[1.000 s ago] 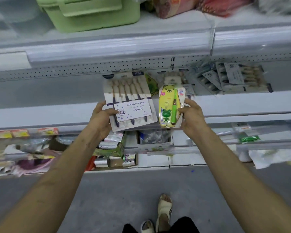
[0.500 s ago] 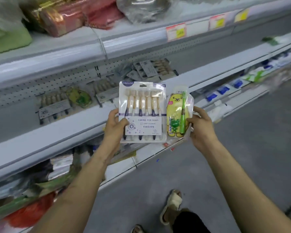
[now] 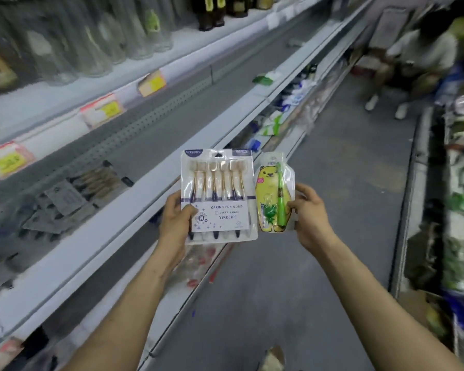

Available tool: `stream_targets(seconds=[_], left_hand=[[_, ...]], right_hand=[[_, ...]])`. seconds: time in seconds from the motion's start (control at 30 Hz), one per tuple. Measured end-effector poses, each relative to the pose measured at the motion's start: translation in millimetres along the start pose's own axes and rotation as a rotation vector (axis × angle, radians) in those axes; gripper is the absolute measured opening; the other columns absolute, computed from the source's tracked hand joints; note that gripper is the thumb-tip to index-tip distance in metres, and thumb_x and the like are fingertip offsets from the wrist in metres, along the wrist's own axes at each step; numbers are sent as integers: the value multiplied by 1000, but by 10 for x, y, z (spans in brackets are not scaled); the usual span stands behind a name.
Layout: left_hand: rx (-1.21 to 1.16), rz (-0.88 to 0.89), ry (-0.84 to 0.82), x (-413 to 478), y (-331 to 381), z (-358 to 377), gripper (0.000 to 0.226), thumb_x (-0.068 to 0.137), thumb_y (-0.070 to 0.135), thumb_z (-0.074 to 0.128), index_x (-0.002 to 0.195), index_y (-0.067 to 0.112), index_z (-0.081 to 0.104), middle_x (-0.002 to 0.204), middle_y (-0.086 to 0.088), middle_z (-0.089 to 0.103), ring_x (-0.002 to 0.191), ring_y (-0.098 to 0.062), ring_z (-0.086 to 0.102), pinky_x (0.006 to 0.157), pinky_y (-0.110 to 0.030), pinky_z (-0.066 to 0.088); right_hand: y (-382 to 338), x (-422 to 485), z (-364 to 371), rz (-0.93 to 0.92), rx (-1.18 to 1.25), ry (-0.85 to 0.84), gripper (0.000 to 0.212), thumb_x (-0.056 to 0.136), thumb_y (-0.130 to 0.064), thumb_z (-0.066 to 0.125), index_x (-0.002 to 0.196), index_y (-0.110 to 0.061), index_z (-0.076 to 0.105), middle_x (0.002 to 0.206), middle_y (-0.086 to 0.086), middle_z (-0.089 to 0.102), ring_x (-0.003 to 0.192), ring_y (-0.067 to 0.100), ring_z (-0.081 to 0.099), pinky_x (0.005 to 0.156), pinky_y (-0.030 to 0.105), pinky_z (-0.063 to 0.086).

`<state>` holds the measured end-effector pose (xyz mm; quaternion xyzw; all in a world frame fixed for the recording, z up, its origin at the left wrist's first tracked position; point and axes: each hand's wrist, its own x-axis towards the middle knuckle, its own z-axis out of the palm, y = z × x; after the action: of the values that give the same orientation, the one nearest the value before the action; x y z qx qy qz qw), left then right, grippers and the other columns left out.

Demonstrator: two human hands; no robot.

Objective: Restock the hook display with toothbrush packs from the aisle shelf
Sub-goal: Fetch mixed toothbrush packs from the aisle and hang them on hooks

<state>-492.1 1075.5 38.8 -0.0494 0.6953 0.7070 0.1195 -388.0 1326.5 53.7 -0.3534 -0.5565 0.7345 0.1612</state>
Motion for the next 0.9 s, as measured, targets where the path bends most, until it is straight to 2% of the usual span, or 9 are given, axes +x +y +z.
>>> stream_targets(seconds=[0.07, 0.13, 0.23, 0.3, 0.53, 0.63, 0.7, 0.83, 0.9], left_hand=[[-8, 14, -59, 252, 79, 575, 46, 92, 4, 62, 130, 28, 62, 113, -1, 78, 101, -23, 77, 78, -40, 64], [-14, 13, -97, 447, 169, 1096, 43, 93, 5, 62, 131, 27, 61, 111, -1, 78, 101, -24, 77, 80, -43, 64], [-16, 4, -150, 729, 273, 1792, 41, 95, 8, 63, 130, 29, 61, 109, 1, 79, 99, -23, 77, 72, -41, 64], [-8, 3, -196, 975, 324, 2218, 41, 95, 8, 64, 130, 28, 61, 110, -1, 79, 97, -21, 77, 70, -39, 64], [14, -15, -337, 2084, 342, 3676, 43, 96, 2, 63, 133, 24, 61, 111, -4, 79, 101, -24, 76, 81, -42, 64], [15, -9, -433, 2682, 424, 4488, 41, 96, 1, 63, 127, 27, 63, 104, 2, 79, 89, -11, 76, 69, -29, 61], [29, -32, -484, 2992, 523, 5015, 43, 96, 0, 62, 126, 30, 63, 97, 8, 79, 85, -7, 76, 66, -24, 59], [105, -28, -668, 3540, 780, 6118, 41, 94, 2, 63, 116, 36, 67, 110, -2, 79, 105, -25, 75, 92, -45, 61], [145, -15, -730, 3740, 873, 6665, 39, 93, 2, 62, 108, 38, 69, 111, -6, 78, 101, -25, 76, 94, -51, 60]], right_hand=[[-221, 391, -307, -28, 2, 31, 48, 92, 12, 43, 121, -19, 64, 122, 11, 68, 93, 23, 69, 66, 35, 51], [-418, 738, -587, -45, 16, 69, 46, 91, 10, 46, 114, -24, 67, 122, 12, 69, 96, 29, 70, 69, 45, 51], [-642, 1214, -948, -58, 52, 141, 46, 89, 12, 50, 112, -24, 67, 116, 10, 72, 104, 35, 72, 82, 60, 59], [-763, 1539, -1146, -63, 76, 171, 46, 88, 12, 50, 116, -21, 66, 117, 11, 72, 108, 37, 72, 86, 64, 58], [-1130, 2873, -1629, -77, 143, 282, 44, 90, 11, 47, 118, -17, 65, 119, 13, 71, 104, 33, 72, 75, 48, 57], [-1403, 3519, -1862, -96, 174, 365, 42, 91, 10, 47, 118, -18, 64, 118, 12, 70, 99, 31, 72, 75, 49, 57], [-1604, 3884, -2025, -92, 195, 438, 42, 91, 8, 47, 120, -18, 63, 116, 13, 69, 89, 25, 71, 65, 41, 56], [-2037, 4550, -2439, -115, 259, 562, 39, 92, 10, 45, 112, -19, 62, 106, 9, 69, 72, 18, 66, 58, 33, 46], [-2206, 4829, -2662, -112, 260, 641, 40, 91, 11, 43, 109, -20, 61, 100, 4, 69, 71, 17, 65, 56, 31, 47]])
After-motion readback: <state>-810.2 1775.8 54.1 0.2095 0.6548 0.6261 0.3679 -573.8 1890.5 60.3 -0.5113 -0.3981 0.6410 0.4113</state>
